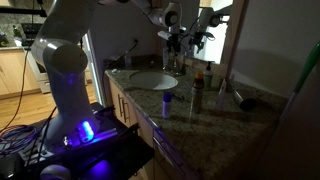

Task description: Open the tap, wet the toothbrush, put it back and close the tap

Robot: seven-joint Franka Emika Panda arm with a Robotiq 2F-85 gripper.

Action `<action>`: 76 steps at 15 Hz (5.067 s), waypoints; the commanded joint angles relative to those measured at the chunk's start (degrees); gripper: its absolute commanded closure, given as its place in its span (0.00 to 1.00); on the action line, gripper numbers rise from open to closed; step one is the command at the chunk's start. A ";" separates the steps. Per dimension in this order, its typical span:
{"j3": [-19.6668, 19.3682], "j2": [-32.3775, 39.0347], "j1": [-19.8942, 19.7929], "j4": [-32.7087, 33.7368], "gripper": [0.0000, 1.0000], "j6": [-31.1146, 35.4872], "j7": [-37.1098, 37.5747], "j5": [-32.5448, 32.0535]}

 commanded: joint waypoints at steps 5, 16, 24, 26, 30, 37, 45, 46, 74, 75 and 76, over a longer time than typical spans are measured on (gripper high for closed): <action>0.21 1.16 -0.05 0.38 0.00 -0.86 -0.36 -0.21; 0.36 1.79 0.25 0.59 0.89 1.79 -0.77 -0.39; 1.34 2.14 -0.15 1.26 0.93 -2.74 -1.78 0.65; 1.22 2.39 0.06 1.68 0.93 -5.08 -1.95 0.03; 0.94 3.78 0.40 3.20 0.93 -10.96 -1.64 -0.75; 1.04 6.19 0.57 6.57 0.93 -17.88 -0.72 -0.23; 1.35 6.94 0.61 5.59 0.27 -14.56 -1.48 0.41; 1.49 7.04 0.52 5.21 0.19 -12.81 -1.27 0.99; 2.00 -22.28 -0.01 -2.72 0.00 -22.65 -8.92 -9.02; 0.64 -16.79 -1.98 0.62 0.00 -19.97 -9.22 -7.73; -0.17 -18.00 -3.07 -0.63 0.00 -20.02 -8.20 -6.50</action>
